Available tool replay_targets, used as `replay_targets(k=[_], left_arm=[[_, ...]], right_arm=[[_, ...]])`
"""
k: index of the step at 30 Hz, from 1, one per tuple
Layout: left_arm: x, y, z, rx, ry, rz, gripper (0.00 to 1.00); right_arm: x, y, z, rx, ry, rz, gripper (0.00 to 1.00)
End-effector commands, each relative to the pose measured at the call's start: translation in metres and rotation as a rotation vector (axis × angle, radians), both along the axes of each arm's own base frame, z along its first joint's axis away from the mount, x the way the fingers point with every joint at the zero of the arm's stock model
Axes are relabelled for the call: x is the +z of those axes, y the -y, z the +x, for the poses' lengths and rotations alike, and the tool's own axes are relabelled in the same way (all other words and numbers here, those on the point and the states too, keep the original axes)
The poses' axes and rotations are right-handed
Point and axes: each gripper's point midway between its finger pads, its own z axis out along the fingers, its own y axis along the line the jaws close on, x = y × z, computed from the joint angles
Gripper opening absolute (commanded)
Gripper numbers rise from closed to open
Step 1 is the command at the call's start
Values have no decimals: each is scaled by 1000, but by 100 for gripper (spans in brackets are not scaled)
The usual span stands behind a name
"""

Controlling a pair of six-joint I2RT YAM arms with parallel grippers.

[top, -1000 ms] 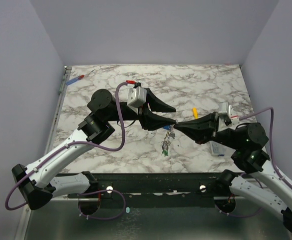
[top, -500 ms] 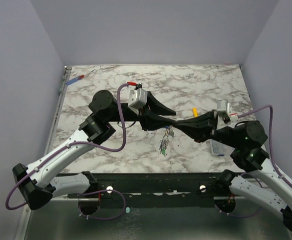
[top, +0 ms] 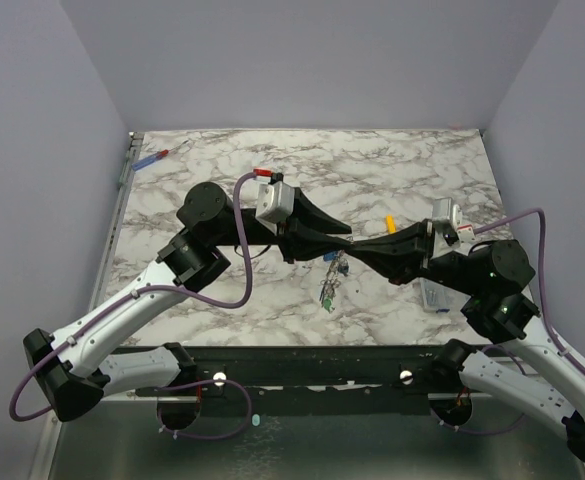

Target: Put the keys on the keyring

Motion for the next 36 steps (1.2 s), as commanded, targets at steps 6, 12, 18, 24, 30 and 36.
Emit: replay_targets(k=[6, 12, 18, 24, 30, 36], left_arm=[[-1, -6, 2, 40, 51, 38, 33], [-8, -3, 3, 27, 39, 84, 33], [-9, -3, 3, 27, 23, 105, 27], [-18, 1, 5, 11, 22, 164, 13], [-28, 3, 8, 4, -13, 229, 0], [-30, 2, 11, 22, -27, 242, 30]], right_arm=[[26, 3, -14, 42, 73, 28, 1], [27, 2, -17, 59, 78, 25, 1], [29, 4, -18, 58, 88, 29, 1], [28, 2, -21, 83, 92, 7, 1], [25, 1, -20, 78, 99, -41, 1], [24, 3, -18, 61, 106, -53, 1]])
